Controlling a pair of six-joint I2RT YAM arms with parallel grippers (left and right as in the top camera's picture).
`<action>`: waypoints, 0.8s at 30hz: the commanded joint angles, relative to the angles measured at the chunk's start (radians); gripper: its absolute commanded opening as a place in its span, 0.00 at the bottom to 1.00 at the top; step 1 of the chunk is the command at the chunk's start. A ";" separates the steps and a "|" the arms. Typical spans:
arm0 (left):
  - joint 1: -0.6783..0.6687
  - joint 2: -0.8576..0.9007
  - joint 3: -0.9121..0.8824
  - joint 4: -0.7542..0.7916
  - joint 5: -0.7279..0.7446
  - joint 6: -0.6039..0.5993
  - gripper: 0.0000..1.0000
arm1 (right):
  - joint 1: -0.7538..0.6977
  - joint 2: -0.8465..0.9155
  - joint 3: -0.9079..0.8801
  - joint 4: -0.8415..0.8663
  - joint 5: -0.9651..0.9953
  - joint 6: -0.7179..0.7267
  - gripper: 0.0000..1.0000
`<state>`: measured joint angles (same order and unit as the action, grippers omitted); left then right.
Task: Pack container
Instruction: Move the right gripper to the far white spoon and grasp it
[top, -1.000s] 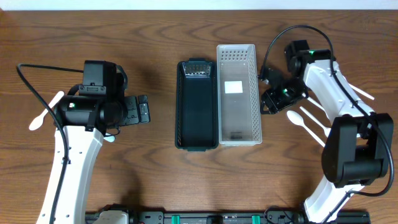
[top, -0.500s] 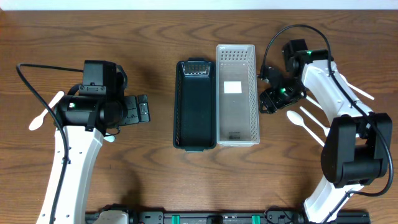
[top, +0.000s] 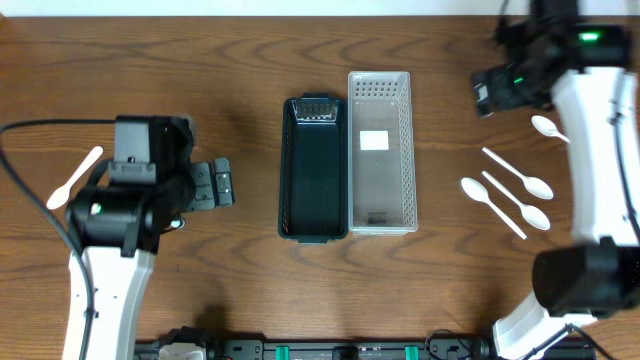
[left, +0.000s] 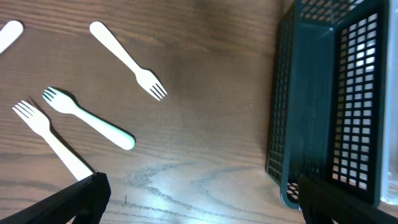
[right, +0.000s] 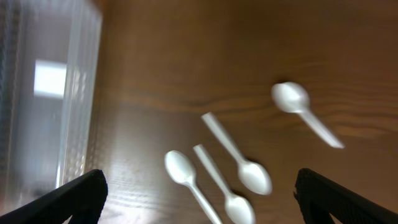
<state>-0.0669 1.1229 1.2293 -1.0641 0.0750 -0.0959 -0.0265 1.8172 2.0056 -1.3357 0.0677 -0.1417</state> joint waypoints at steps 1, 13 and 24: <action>-0.002 -0.027 0.014 -0.017 -0.011 0.012 0.98 | -0.073 -0.018 0.052 -0.001 0.090 0.089 0.99; -0.002 -0.032 0.014 -0.060 -0.007 0.012 0.98 | -0.301 0.150 0.051 0.104 0.022 -0.636 0.99; -0.002 -0.032 0.014 -0.061 -0.007 0.011 0.98 | -0.386 0.412 0.051 0.124 -0.060 -0.694 0.89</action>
<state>-0.0673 1.0912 1.2293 -1.1206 0.0750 -0.0963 -0.4049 2.1769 2.0590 -1.2114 0.0536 -0.7853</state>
